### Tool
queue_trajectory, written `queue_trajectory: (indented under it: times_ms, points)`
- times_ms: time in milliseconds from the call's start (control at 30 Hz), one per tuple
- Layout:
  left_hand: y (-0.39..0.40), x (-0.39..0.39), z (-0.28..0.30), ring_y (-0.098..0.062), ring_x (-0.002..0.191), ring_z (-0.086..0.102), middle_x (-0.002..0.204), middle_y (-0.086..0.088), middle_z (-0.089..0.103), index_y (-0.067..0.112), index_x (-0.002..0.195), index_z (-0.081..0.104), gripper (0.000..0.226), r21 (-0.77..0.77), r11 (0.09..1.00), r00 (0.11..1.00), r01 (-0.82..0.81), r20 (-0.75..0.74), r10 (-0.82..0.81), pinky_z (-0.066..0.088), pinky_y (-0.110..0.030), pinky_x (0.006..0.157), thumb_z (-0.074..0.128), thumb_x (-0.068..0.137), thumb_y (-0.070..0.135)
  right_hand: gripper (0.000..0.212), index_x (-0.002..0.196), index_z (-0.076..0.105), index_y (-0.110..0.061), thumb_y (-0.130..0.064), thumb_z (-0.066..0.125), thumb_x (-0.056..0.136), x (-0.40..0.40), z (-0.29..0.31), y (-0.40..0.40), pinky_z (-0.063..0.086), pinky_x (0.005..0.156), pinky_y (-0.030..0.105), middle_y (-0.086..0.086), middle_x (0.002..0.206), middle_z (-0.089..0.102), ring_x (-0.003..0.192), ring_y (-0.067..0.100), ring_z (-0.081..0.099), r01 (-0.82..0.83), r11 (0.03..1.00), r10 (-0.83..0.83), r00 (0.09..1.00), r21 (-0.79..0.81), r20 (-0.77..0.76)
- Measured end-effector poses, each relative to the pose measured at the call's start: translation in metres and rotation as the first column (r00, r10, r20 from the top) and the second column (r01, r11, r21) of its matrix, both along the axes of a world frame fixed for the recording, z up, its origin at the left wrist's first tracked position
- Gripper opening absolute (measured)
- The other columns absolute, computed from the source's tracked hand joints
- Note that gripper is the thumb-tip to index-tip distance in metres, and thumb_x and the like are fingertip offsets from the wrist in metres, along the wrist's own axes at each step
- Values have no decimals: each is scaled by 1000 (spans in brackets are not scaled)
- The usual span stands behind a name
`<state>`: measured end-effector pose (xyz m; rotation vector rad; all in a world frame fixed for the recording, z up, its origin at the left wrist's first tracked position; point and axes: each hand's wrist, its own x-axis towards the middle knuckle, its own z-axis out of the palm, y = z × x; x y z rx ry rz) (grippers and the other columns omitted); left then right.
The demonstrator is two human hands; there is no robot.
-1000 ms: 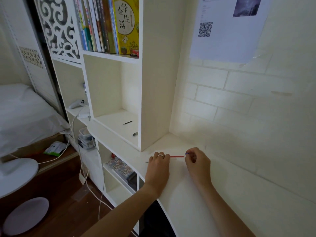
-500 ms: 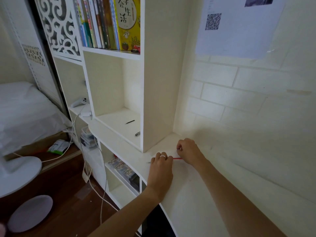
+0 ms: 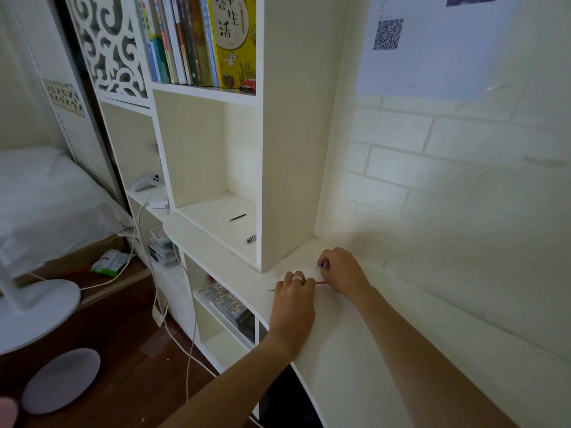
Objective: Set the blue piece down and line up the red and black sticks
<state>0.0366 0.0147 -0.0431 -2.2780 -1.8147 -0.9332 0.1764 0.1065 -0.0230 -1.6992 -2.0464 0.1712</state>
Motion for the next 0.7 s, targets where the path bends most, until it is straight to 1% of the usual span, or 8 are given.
queue_trajectory:
  times_ms: [167, 267, 333, 400, 500, 600, 667, 700]
  points:
    - [-3, 0, 2, -24, 79, 51, 80, -5, 59, 14, 79, 64, 24, -6, 1000, 1000, -1, -2, 1, 47, -34, 70, 55, 76, -9, 13, 93, 72, -17, -12, 63, 85, 2, 4, -2, 56, 77, 38, 5, 95, 62, 85, 22, 61, 15, 999, -15, 1000, -31, -16]
    - [-2, -1, 1, -24, 82, 52, 83, -5, 60, 14, 83, 65, 23, -7, 1000, 1000, 7, -10, -7, 47, -34, 72, 55, 78, -7, 13, 99, 70, -18, -14, 65, 86, 5, 5, -4, 56, 78, 38, 6, 99, 62, 87, 22, 60, 0, 1000, 0, 1000, -27, -16]
    - [0, -1, 1, -24, 86, 52, 87, -5, 60, 14, 87, 65, 24, -3, 1000, 1000, 15, -4, -15, 47, -34, 75, 53, 81, -5, 15, 101, 67, -17, -13, 64, 87, 8, 8, -10, 54, 78, 38, 4, 103, 57, 89, 22, 59, -1, 1000, 2, 999, 24, -35]
    - [0, -1, 1, -23, 89, 52, 92, -4, 61, 15, 93, 64, 23, 4, 1000, 999, 31, 15, -31, 46, -34, 79, 51, 85, -3, 13, 98, 65, -15, -8, 60, 88, 12, 11, -20, 54, 74, 37, 3, 102, 56, 84, 21, 59, 43, 991, -33, 996, 125, -86]
    - [-1, -2, 1, -21, 90, 52, 96, -2, 60, 16, 99, 61, 22, 18, 998, 997, 55, 45, -56, 46, -34, 81, 50, 89, 0, 16, 91, 64, -17, -4, 55, 89, 16, 13, -42, 54, 70, 32, 0, 95, 59, 77, 17, 59, 101, 971, -57, 979, 219, -198]
    - [0, -2, 1, -22, 89, 52, 94, -2, 59, 17, 98, 60, 22, 18, 999, 997, 46, 65, -47, 46, -34, 78, 52, 87, -2, 19, 92, 67, -20, -8, 52, 94, 18, 2, -69, 48, 75, 20, -4, 91, 63, 81, 10, 60, 50, 985, -6, 966, 164, -260]
    - [-1, -2, 1, -21, 87, 52, 93, -2, 59, 17, 96, 60, 22, 27, 998, 997, 51, 61, -52, 45, -33, 76, 54, 87, -2, 18, 92, 68, -23, -13, 53, 95, 18, -9, -84, 42, 73, 12, -8, 89, 64, 81, 4, 59, 25, 989, 19, 956, 145, -294]
    - [-3, -2, 2, -21, 87, 52, 92, -2, 59, 17, 96, 60, 21, 34, 998, 997, 59, 55, -61, 45, -32, 75, 55, 87, -1, 16, 93, 68, -24, -15, 55, 95, 18, -13, -90, 42, 72, 11, -9, 88, 64, 81, 3, 59, 19, 989, 27, 950, 143, -310]
